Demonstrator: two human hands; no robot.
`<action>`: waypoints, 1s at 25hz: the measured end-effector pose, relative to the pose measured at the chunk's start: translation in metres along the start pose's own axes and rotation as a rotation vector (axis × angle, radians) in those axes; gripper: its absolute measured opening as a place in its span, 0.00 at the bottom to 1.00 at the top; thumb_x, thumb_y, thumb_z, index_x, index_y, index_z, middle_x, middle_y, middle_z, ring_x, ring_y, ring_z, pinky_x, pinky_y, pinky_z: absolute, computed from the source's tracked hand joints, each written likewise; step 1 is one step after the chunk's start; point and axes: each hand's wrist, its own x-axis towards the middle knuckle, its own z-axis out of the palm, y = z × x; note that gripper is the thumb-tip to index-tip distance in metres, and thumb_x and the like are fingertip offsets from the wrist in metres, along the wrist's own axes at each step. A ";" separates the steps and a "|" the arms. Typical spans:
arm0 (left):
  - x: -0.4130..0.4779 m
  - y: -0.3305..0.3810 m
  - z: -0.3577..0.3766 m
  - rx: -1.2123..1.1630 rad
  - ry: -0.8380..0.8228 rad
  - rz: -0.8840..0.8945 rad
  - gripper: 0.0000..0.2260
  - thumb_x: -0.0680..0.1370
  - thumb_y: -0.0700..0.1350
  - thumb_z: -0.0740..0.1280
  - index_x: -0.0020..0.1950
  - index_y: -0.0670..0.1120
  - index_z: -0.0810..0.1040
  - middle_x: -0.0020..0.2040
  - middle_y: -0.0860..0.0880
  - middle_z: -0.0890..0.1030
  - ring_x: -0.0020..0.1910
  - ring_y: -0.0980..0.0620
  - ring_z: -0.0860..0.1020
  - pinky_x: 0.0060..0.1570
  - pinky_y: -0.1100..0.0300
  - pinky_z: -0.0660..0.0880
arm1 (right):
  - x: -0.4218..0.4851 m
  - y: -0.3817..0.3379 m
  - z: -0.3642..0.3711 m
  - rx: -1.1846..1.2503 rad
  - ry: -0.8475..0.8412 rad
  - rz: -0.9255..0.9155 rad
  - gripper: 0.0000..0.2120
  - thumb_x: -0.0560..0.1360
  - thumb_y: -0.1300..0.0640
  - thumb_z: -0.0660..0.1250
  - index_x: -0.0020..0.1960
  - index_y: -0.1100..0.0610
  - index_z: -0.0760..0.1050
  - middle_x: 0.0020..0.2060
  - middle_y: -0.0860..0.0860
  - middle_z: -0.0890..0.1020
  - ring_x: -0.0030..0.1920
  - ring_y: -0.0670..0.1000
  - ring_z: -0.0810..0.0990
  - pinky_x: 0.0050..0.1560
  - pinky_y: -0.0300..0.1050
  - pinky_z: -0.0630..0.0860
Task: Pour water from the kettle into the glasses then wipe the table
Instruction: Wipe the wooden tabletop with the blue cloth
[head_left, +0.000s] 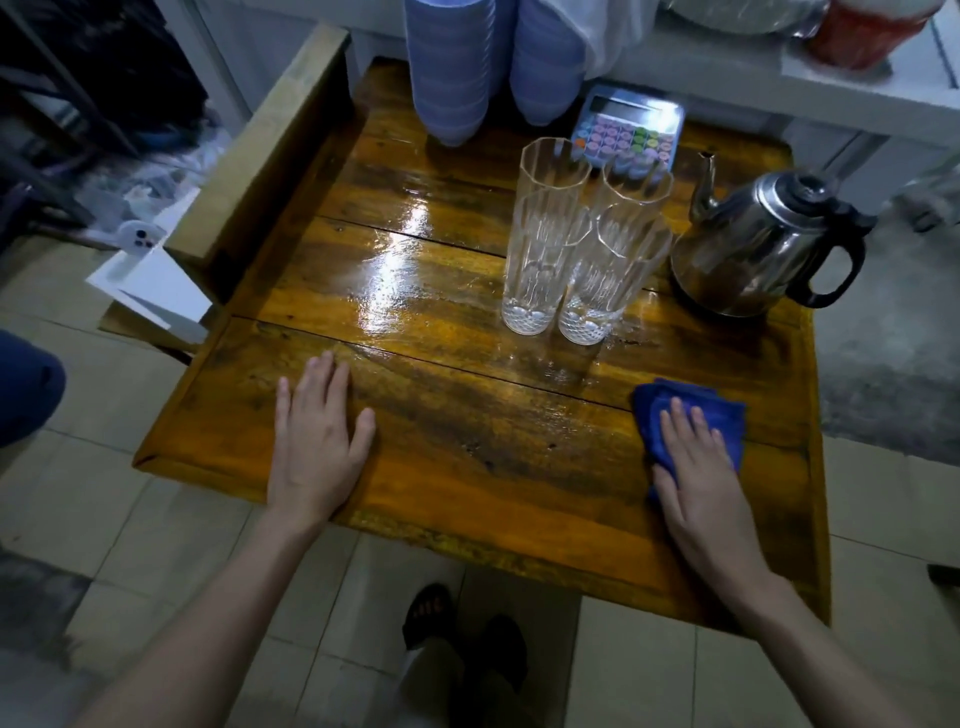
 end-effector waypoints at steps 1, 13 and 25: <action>0.001 0.000 0.002 -0.001 0.001 -0.010 0.27 0.80 0.55 0.53 0.76 0.43 0.62 0.77 0.44 0.61 0.77 0.48 0.55 0.76 0.46 0.47 | 0.003 -0.018 0.004 -0.001 -0.011 -0.060 0.29 0.80 0.48 0.49 0.78 0.57 0.55 0.78 0.52 0.56 0.79 0.51 0.50 0.78 0.52 0.49; 0.001 0.000 0.003 -0.013 0.000 -0.015 0.28 0.80 0.56 0.53 0.76 0.45 0.61 0.77 0.46 0.60 0.78 0.50 0.54 0.76 0.47 0.47 | -0.009 -0.065 0.025 -0.068 -0.128 -0.426 0.28 0.80 0.48 0.53 0.78 0.57 0.56 0.78 0.54 0.58 0.78 0.53 0.55 0.77 0.51 0.50; 0.002 0.002 0.004 0.012 0.008 -0.011 0.28 0.79 0.56 0.52 0.76 0.44 0.62 0.77 0.45 0.60 0.78 0.49 0.54 0.76 0.46 0.48 | 0.028 -0.060 0.010 -0.100 -0.107 0.053 0.37 0.77 0.35 0.42 0.80 0.52 0.42 0.79 0.53 0.40 0.78 0.54 0.36 0.77 0.57 0.37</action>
